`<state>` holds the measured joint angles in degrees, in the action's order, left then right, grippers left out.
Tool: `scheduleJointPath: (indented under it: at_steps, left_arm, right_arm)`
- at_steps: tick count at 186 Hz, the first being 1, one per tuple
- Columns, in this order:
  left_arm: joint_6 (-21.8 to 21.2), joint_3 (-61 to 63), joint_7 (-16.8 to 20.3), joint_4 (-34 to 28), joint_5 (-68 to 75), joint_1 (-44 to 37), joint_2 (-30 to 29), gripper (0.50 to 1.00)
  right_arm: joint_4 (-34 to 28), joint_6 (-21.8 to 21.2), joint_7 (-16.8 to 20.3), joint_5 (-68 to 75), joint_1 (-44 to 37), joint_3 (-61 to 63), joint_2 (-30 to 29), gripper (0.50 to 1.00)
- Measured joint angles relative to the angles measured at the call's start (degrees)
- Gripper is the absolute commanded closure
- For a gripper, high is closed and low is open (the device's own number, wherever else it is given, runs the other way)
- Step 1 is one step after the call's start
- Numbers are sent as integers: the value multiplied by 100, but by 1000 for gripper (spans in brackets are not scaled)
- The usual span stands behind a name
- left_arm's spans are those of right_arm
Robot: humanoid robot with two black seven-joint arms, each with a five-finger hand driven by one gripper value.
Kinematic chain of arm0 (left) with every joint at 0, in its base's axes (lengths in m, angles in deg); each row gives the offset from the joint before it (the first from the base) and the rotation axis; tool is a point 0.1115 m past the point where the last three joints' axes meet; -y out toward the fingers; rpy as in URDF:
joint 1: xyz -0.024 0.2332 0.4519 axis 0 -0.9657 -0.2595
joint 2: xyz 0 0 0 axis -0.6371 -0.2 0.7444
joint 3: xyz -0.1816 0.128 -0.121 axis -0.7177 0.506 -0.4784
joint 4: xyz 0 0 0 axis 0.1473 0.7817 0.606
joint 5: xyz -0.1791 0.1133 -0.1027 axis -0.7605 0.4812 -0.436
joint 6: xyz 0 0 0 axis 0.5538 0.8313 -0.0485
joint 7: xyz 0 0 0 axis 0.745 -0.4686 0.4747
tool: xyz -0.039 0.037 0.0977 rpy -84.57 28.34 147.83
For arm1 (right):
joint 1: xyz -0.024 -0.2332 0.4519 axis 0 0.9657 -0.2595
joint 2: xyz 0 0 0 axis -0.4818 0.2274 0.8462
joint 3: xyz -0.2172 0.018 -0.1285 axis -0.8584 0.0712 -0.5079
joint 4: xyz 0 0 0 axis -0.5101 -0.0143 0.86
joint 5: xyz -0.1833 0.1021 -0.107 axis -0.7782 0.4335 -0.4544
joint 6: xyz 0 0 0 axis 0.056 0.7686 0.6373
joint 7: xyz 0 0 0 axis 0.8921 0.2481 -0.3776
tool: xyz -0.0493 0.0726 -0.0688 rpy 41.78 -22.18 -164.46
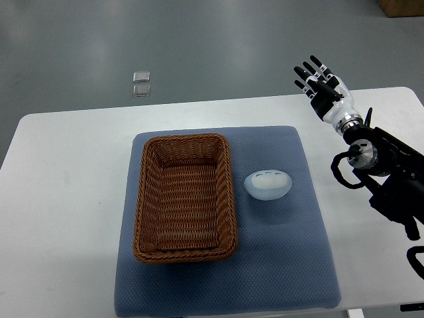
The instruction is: Place blue toy in brown basket
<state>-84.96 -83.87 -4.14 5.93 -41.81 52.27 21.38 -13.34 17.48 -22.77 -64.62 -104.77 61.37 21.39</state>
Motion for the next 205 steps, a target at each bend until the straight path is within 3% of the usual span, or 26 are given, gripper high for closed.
scheduleJointPath:
  at_steps: [55, 81, 114, 152, 205]
  left_arm:
    - [0, 0, 0, 0, 0, 0, 0, 500]
    - [0, 0, 0, 0, 0, 1, 0, 500]
    - [0, 0, 0, 0, 0, 4, 0, 500]
    - [0, 0, 0, 0, 0, 8, 0, 500]
    - [0, 0, 0, 0, 0, 9, 0, 500]
  right_arm:
    - [-440, 262, 43, -330, -105, -123, 344, 597]
    - [-574, 235, 54, -1379, -211, -309, 655, 597]
    - [-1293, 75, 63, -2877, -309, -856, 1294, 597]
    - [-1892, -441, 64, -3685, -868, -2086, 2166, 597]
    - [-2261, -1925, 58, -5170, -1564, -2578, 2736, 597]
